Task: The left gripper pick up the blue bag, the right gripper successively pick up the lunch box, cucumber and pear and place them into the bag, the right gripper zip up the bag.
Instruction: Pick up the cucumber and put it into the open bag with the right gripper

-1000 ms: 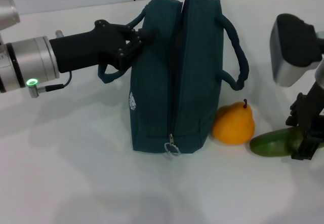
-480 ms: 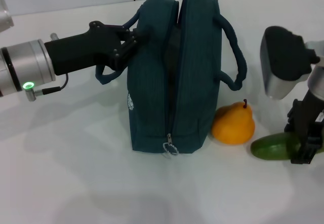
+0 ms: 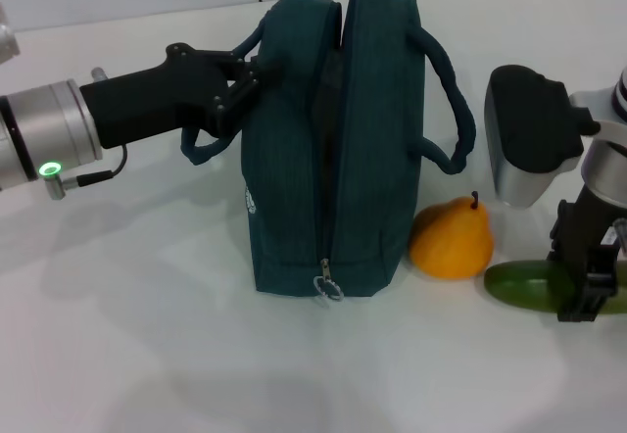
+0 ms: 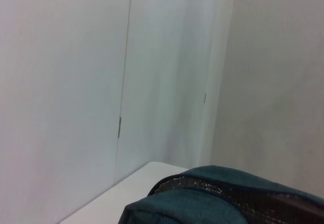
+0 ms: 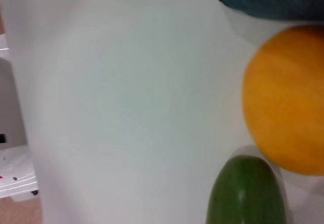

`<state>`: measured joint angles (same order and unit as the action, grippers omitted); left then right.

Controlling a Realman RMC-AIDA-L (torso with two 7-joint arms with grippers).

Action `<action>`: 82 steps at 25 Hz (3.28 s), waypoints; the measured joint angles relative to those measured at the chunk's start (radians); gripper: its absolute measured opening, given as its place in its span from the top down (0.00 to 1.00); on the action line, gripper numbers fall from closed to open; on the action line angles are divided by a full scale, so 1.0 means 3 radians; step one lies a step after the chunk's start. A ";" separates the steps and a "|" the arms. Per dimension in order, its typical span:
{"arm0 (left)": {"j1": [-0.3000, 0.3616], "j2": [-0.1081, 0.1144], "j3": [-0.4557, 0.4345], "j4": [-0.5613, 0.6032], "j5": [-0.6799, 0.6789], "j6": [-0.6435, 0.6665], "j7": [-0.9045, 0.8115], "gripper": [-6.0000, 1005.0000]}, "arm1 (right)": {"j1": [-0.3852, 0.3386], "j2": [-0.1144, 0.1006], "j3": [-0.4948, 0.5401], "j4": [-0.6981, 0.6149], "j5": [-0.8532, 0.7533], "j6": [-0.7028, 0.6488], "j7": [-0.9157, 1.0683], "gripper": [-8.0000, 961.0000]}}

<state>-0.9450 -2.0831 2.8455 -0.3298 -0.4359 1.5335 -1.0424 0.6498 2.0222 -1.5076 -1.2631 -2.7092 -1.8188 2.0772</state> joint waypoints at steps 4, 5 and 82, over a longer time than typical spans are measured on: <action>0.0002 0.0000 0.0000 0.0003 -0.0002 0.0002 -0.0008 0.88 | -0.0085 -0.0003 -0.0012 -0.0201 0.0122 -0.0050 0.0000 0.34; 0.0002 0.0000 0.0000 0.0004 -0.0002 0.0003 -0.0009 0.88 | -0.0121 -0.0011 0.0010 -0.0273 0.0170 -0.0061 -0.0008 0.34; 0.0135 -0.0001 0.0000 0.0141 -0.0304 0.0164 0.0772 0.86 | -0.0037 -0.0015 0.1989 0.2446 0.4296 0.0864 -0.2237 0.23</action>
<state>-0.9046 -2.0834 2.8454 -0.2876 -0.5271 1.5827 -0.8108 0.6386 2.0177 -0.9109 -0.5295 -1.4204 -1.5596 1.4061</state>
